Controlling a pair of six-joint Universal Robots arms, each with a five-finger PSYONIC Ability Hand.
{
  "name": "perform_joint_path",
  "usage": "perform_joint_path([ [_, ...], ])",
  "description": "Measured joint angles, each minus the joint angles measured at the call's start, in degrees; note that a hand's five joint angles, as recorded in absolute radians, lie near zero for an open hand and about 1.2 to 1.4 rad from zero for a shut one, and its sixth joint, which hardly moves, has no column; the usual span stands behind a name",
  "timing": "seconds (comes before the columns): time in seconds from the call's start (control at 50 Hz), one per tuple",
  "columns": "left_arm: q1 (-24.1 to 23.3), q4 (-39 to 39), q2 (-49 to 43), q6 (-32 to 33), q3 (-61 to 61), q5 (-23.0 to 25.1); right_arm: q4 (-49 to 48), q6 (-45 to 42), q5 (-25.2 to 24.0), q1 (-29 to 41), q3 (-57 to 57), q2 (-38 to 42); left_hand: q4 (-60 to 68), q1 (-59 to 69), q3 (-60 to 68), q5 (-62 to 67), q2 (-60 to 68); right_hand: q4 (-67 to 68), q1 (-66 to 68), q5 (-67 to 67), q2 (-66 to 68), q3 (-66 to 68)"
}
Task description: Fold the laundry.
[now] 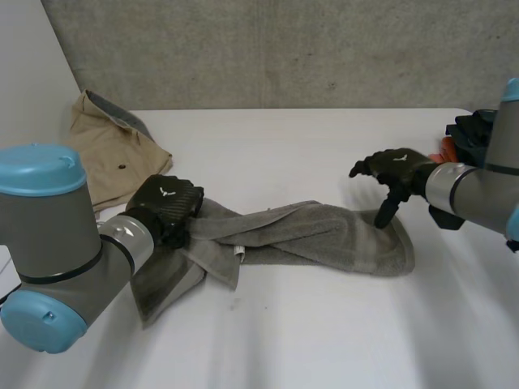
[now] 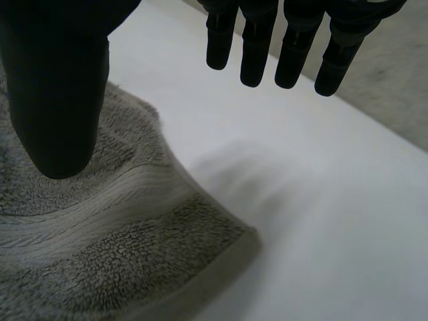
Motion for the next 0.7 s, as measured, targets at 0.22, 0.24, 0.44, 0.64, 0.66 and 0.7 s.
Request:
perform_joint_path([
  [0.22,-0.3,1.3,2.8,-0.1,-1.1,-0.1,-0.5,0.3,-1.7,3.1,-6.3,9.9,0.0,0.0,0.0,0.0,0.0,6.3,5.6,7.5,3.7,6.0],
  [0.24,-0.4,1.4,3.6,-0.1,-1.3,-0.1,-0.7,0.3,-1.7,3.6,-6.5,10.5,0.0,0.0,0.0,0.0,0.0,9.1,8.3,9.9,6.7,8.7],
  [0.44,-0.5,3.7,5.6,0.1,0.0,0.2,-10.8,0.7,1.5,6.3,-7.5,10.0,0.0,0.0,0.0,0.0,0.0,49.2,43.2,46.6,46.6,48.5],
  [0.64,3.4,17.4,-0.9,0.6,19.7,0.7,-38.6,2.6,11.8,6.4,-7.3,-2.7,0.1,0.0,0.1,0.0,0.3,49.4,44.0,48.0,46.6,48.5],
  [0.66,3.9,18.7,-1.5,0.6,22.6,0.9,-41.8,2.9,12.8,6.4,-7.0,-4.6,0.1,0.0,0.0,0.0,0.4,49.4,44.0,48.0,46.6,48.5],
  [0.7,5.1,21.3,-2.9,0.4,29.2,1.9,-47.5,3.2,14.1,6.4,-6.0,-8.2,0.1,0.0,0.1,0.0,0.8,49.4,44.0,48.0,46.6,48.5],
])
